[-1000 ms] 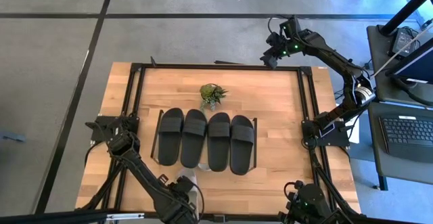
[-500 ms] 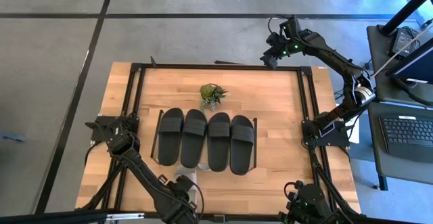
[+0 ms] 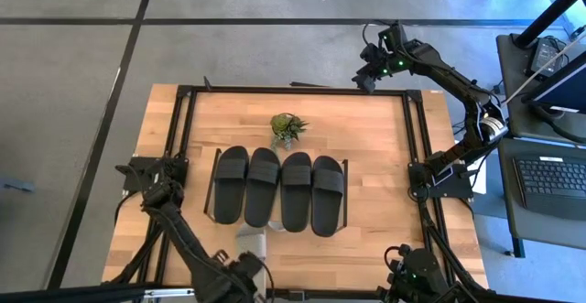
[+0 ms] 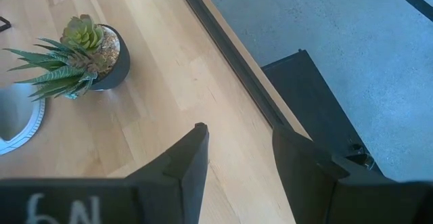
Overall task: Pick and place slides into the shelf
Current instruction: Put the white slide under the shelf
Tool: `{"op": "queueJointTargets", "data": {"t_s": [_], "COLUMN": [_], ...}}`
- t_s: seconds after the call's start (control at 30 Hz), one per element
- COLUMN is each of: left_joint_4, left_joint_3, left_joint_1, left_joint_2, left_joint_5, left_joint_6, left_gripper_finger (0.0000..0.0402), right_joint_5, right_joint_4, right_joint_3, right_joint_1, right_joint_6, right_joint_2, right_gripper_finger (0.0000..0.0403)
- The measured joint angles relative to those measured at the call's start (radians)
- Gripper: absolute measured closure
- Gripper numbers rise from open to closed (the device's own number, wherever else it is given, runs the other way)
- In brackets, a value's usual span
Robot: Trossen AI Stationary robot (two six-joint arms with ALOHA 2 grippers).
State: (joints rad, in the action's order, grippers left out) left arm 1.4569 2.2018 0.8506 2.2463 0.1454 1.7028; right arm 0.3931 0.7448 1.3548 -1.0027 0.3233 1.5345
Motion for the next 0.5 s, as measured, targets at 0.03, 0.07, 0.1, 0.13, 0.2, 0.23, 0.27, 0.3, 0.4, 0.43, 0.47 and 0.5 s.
{"op": "queueJointTargets", "data": {"t_s": [0.03, 0.07, 0.1, 0.13, 0.2, 0.23, 0.27, 0.3, 0.4, 0.43, 0.47, 0.5], "left_joint_4": [-0.026, -0.052, -0.091, -0.136, -0.223, -0.261, -0.302, -0.335, -0.397, -0.422, -0.45, -0.475], "left_joint_3": [0.021, 0.04, 0.055, 0.064, 0.069, 0.069, 0.062, 0.053, 0.008, -0.014, -0.036, -0.058], "left_joint_1": [0.008, 0.015, 0.022, 0.028, 0.042, 0.048, 0.052, 0.055, 0.059, 0.057, 0.054, 0.051], "left_joint_2": [0.0, 0.0, 0.0, -0.001, -0.001, -0.001, -0.001, -0.001, -0.001, -0.001, -0.001, -0.001], "left_joint_5": [0.011, 0.02, 0.023, 0.024, 0.022, 0.019, 0.016, 0.012, 0.001, 0.002, 0.001, 0.002], "left_joint_6": [-0.027, -0.06, -0.097, -0.14, -0.235, -0.276, -0.309, -0.334, -0.349, -0.351, -0.352, -0.353], "left_gripper_finger": [0.0252, 0.0252, 0.0252, 0.0252, 0.0252, 0.0252, 0.0252, 0.0252, 0.0252, 0.0252, 0.0252, 0.0252], "right_joint_5": [0.0, 0.0, 0.0, 0.0, 0.0, 0.0, 0.0, 0.0, 0.0, 0.0, 0.0, 0.0], "right_joint_4": [0.0, 0.0, 0.0, 0.0, 0.0, 0.0, 0.0, 0.0, 0.0, 0.0, 0.0, -0.001], "right_joint_3": [0.0, 0.0, 0.0, 0.0, 0.0, 0.0, 0.0, 0.0, 0.0, 0.0, 0.0, -0.001], "right_joint_1": [0.0, 0.0, 0.0, 0.0, 0.0, 0.0, 0.0, 0.0, 0.0, 0.0, 0.0, 0.0], "right_joint_6": [0.0, 0.0, 0.0, 0.0, 0.0, 0.0, 0.0, 0.0, 0.0, 0.0, 0.0, 0.0], "right_joint_2": [0.0, 0.0, 0.0, 0.0, 0.0, 0.0, 0.0, 0.0, 0.0, 0.0, 0.0, 0.0], "right_gripper_finger": [0.0237, 0.0237, 0.0238, 0.0238, 0.0237, 0.0237, 0.0237, 0.0237, 0.0237, 0.0237, 0.0237, 0.0238]}}
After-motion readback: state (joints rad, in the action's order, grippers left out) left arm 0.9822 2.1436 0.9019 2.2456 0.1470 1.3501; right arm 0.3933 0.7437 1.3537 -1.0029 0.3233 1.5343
